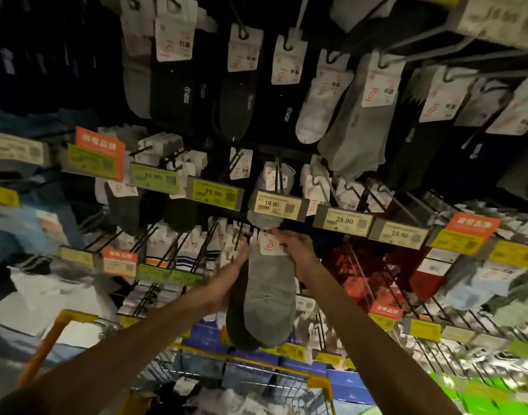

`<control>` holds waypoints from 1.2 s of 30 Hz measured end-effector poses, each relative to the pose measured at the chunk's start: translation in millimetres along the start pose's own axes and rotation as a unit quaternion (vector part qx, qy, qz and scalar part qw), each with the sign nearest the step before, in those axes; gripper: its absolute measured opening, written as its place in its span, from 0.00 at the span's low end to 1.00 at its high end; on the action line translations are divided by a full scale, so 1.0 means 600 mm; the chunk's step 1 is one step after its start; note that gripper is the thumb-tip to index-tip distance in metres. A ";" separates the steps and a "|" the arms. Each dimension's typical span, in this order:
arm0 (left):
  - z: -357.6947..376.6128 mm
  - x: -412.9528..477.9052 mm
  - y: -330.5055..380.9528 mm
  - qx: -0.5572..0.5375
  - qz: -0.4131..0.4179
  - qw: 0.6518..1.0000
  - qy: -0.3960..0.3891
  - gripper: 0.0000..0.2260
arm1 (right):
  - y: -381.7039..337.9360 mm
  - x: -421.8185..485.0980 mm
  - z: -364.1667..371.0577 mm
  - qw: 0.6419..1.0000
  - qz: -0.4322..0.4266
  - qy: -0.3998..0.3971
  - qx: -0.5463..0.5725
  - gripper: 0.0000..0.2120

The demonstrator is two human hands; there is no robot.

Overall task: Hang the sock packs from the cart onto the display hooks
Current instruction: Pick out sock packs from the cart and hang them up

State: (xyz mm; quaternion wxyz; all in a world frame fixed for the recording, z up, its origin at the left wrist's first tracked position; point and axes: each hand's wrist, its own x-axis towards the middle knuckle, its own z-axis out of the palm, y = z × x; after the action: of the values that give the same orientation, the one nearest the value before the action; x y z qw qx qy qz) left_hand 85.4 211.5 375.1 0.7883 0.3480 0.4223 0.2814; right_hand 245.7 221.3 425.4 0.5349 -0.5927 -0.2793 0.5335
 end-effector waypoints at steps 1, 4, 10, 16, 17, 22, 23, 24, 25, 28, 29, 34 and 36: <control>0.000 -0.002 0.002 0.000 0.002 1.000 0.007 0.24 | -0.001 -0.003 0.006 1.000 -0.009 0.003 0.004 0.03; -0.011 -0.010 0.018 0.018 0.007 1.000 0.004 0.23 | -0.010 -0.015 0.026 0.998 -0.052 0.018 0.016 0.02; -0.050 -0.006 0.044 0.087 0.058 0.986 0.132 0.23 | -0.024 -0.045 0.056 0.985 -0.174 0.003 0.021 0.08; -0.065 -0.010 0.057 0.094 0.182 0.957 0.204 0.16 | -0.022 -0.056 0.061 0.973 -0.229 0.007 0.031 0.10; -0.066 -0.012 0.058 0.099 0.198 0.955 0.200 0.16 | -0.022 -0.057 0.062 0.971 -0.234 0.014 0.035 0.10; -0.056 -0.019 0.062 0.107 0.216 0.952 0.188 0.15 | -0.021 -0.060 0.055 0.959 -0.274 0.051 0.046 0.11; -0.052 -0.019 0.064 0.107 0.218 0.952 0.187 0.15 | -0.022 -0.058 0.052 0.958 -0.280 0.056 0.040 0.11; -0.048 -0.019 0.065 0.109 0.217 0.953 0.179 0.15 | -0.024 -0.057 0.049 0.957 -0.284 0.056 0.033 0.13; -0.045 -0.018 0.065 0.113 0.215 0.955 0.171 0.15 | -0.027 -0.057 0.048 0.956 -0.286 0.054 0.025 0.13; -0.038 -0.015 0.065 0.138 0.195 0.956 0.170 0.17 | -0.029 -0.053 0.046 0.954 -0.294 0.059 0.004 0.13; -0.036 -0.014 0.065 0.146 0.190 0.955 0.172 0.18 | -0.026 -0.051 0.045 0.954 -0.292 0.063 0.005 0.12; -0.020 -0.014 0.059 0.198 0.210 0.944 0.160 0.15 | -0.019 -0.047 0.038 0.955 -0.291 0.052 0.006 0.09; -0.010 -0.016 0.059 0.209 0.225 0.939 0.153 0.14 | -0.022 -0.049 0.040 0.956 -0.290 0.046 0.017 0.09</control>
State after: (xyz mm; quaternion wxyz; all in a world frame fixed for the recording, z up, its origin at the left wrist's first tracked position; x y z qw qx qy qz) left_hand 69.9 227.6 405.0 0.5394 0.5437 0.4981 0.4067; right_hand 218.4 206.7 450.9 0.6889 -0.5008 -0.4051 0.3324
